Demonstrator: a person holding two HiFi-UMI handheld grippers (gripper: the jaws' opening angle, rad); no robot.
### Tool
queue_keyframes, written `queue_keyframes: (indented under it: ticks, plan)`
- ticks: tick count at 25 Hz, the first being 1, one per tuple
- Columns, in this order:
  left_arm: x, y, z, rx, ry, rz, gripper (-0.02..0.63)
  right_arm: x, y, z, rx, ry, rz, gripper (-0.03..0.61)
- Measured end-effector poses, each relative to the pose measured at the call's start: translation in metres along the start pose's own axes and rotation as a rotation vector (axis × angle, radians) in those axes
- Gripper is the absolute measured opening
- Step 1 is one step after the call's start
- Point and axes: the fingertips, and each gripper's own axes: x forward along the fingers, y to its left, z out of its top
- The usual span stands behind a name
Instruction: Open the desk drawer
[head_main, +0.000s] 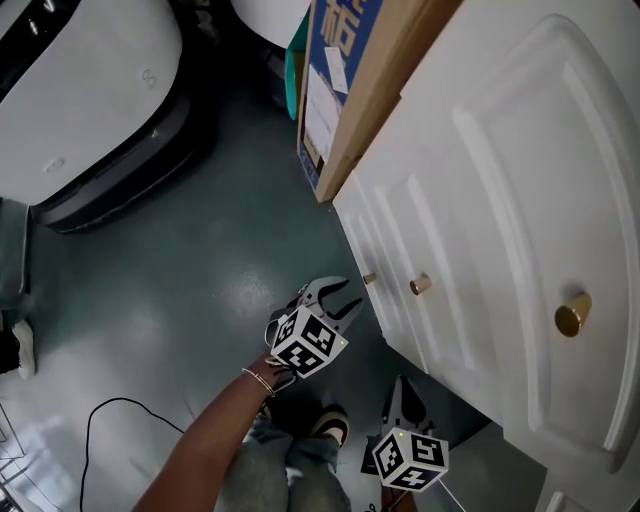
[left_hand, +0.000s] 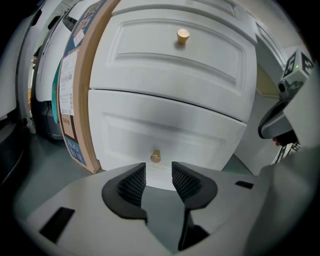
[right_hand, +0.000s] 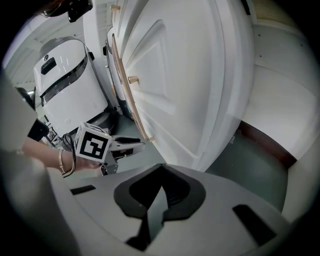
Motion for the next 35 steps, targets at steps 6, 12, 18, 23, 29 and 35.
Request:
queue_keyframes:
  ticks: [6,12,18,23,29,35]
  plan:
    - [0.021,0.006,-0.007,-0.008,-0.006,-0.022,0.160,0.014,-0.001,-0.009,-0.009,0.010,0.017,0.008]
    - [0.035,0.009,0.003,0.030,-0.040,-0.056,0.161,0.023,-0.002,-0.012,-0.013,0.010,0.026,0.008]
    - [0.044,0.011,0.005,0.055,-0.032,-0.067,0.160,0.024,-0.001,-0.010,-0.018,0.018,0.030,0.007]
    - [0.046,0.011,0.005,0.050,-0.041,-0.070,0.132,0.025,-0.003,-0.010,-0.017,0.029,0.032,0.006]
    - [0.046,0.007,0.006,0.066,-0.048,-0.094,0.097,0.028,-0.002,-0.010,-0.025,0.044,0.036,0.006]
    - [0.046,0.007,0.006,0.058,-0.041,-0.106,0.086,0.025,0.000,-0.009,-0.040,0.059,0.039,0.006]
